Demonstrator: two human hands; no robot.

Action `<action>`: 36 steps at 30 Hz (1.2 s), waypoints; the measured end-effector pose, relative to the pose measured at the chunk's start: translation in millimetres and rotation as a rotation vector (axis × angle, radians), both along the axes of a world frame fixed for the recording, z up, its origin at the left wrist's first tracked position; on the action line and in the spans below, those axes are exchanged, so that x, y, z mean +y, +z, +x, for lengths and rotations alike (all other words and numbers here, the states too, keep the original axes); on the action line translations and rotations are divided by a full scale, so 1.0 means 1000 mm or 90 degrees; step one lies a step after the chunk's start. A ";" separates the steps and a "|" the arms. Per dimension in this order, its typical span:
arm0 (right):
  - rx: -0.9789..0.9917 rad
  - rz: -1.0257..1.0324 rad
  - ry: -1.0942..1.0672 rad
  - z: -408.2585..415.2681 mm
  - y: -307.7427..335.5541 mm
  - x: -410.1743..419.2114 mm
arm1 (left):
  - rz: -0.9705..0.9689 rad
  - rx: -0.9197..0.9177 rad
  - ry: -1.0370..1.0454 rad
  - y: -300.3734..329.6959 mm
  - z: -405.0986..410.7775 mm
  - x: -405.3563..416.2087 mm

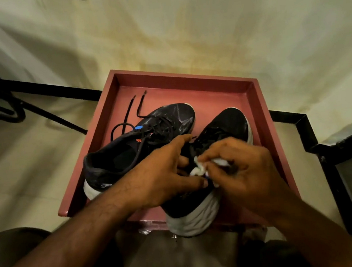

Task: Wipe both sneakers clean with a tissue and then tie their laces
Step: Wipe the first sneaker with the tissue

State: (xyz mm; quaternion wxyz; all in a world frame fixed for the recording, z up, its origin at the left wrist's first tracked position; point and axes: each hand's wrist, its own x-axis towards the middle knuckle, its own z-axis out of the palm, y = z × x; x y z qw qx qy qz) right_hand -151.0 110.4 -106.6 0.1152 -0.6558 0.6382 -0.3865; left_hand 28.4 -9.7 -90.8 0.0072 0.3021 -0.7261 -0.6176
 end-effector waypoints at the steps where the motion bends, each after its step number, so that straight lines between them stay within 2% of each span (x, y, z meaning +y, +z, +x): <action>1: 0.019 0.009 -0.057 -0.010 -0.001 -0.006 | 0.013 -0.002 0.002 0.000 0.000 -0.001; 3: 0.022 0.019 -0.125 -0.023 -0.001 -0.009 | 0.040 0.002 -0.010 0.001 0.000 0.001; 4: 0.005 0.015 -0.114 -0.018 0.001 -0.007 | 0.045 0.003 -0.016 0.002 0.000 0.002; 8: -0.024 -0.015 0.042 0.016 0.008 0.011 | 0.101 0.029 0.055 0.003 0.003 -0.002; 13: 0.011 -0.030 -0.063 -0.003 0.004 0.000 | 0.067 0.032 0.136 -0.005 -0.003 -0.004; 16: 0.009 -0.046 0.055 0.032 0.004 0.013 | 0.078 0.034 0.156 -0.007 -0.005 -0.005; 18: 0.070 -0.052 0.166 0.054 0.001 0.015 | 0.086 0.037 0.170 -0.008 -0.004 -0.009; 20: 0.153 -0.073 0.199 0.051 -0.001 0.008 | 0.092 0.039 0.182 -0.008 -0.004 -0.011; 23: 0.137 -0.081 0.024 0.022 0.001 -0.002 | 0.112 0.046 0.203 -0.006 -0.003 -0.010; 25: 0.098 -0.072 -0.027 0.018 0.002 0.000 | 0.121 0.047 0.202 -0.005 -0.003 -0.006; 27: 0.109 -0.078 0.057 0.036 -0.001 0.007 | 0.109 0.046 0.198 -0.005 -0.006 -0.006; 29: 0.178 -0.085 0.195 0.059 -0.008 0.012 | 0.114 0.039 0.202 -0.004 -0.006 -0.006; 31: 0.240 -0.089 0.242 0.058 -0.009 0.007 | 0.115 0.034 0.209 -0.002 -0.006 -0.007; 36: 0.160 -0.088 -0.021 0.020 -0.003 -0.005 | 0.047 0.023 0.211 -0.004 -0.005 -0.009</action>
